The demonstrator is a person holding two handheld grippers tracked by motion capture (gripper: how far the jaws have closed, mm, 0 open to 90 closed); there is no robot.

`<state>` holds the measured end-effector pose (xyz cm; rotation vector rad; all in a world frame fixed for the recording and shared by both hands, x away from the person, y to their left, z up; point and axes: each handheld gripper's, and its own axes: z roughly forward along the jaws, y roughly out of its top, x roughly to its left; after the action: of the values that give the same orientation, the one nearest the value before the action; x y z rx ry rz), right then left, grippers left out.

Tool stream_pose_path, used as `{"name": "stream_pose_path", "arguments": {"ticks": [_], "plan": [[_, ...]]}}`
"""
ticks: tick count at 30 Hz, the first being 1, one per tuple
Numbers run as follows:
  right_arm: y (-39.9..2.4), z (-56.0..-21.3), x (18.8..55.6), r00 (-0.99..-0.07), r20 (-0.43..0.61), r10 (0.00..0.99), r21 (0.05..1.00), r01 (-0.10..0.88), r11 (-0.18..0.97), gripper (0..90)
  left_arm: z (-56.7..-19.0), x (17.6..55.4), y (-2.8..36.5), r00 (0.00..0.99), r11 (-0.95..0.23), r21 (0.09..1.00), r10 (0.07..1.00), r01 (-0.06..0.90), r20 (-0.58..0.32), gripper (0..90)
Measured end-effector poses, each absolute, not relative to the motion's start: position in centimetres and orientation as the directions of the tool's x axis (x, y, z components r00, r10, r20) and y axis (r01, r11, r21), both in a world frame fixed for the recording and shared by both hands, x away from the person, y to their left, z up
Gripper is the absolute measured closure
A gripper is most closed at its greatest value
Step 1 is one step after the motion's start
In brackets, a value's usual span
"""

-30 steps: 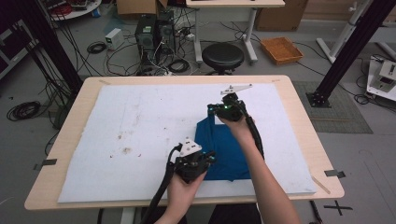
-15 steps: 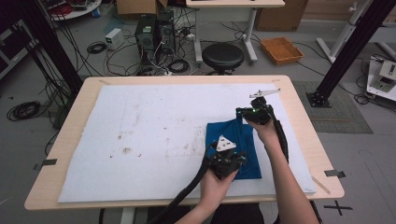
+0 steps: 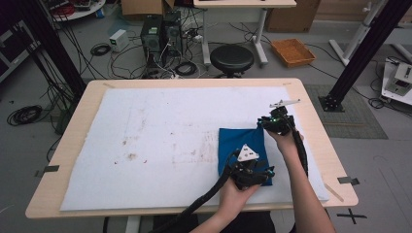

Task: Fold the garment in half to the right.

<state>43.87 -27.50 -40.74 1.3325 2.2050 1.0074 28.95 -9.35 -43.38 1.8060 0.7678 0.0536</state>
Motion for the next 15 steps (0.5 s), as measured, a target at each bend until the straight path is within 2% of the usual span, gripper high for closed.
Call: {"name": "stream_pose_path", "arguments": {"ticks": [2,4,9,15], "plan": [[-27.9,-40.8,43.5,-0.452,0.065,0.890,0.744,0.616,0.259,68.9,-43.1,28.8,-8.7,0.792,-0.174,0.874,0.529,0.454,-0.306,53.2],[-28.2,-40.8,43.0,-0.443,0.079,0.893,0.749,0.617,0.240,62.7,-42.5,28.6,-7.6,0.796,-0.178,0.889,0.543,0.422,-0.269,52.5],[-28.3,-40.8,41.2,-0.451,0.147,0.881,0.781,0.599,0.176,60.0,-41.5,28.6,-4.4,0.781,-0.168,0.903,0.580,0.394,-0.233,49.7],[-27.1,-41.6,40.2,-0.470,0.154,0.869,0.761,0.618,0.199,74.1,-40.8,28.7,0.3,0.743,-0.162,0.909,0.638,0.384,-0.201,49.6]]}}
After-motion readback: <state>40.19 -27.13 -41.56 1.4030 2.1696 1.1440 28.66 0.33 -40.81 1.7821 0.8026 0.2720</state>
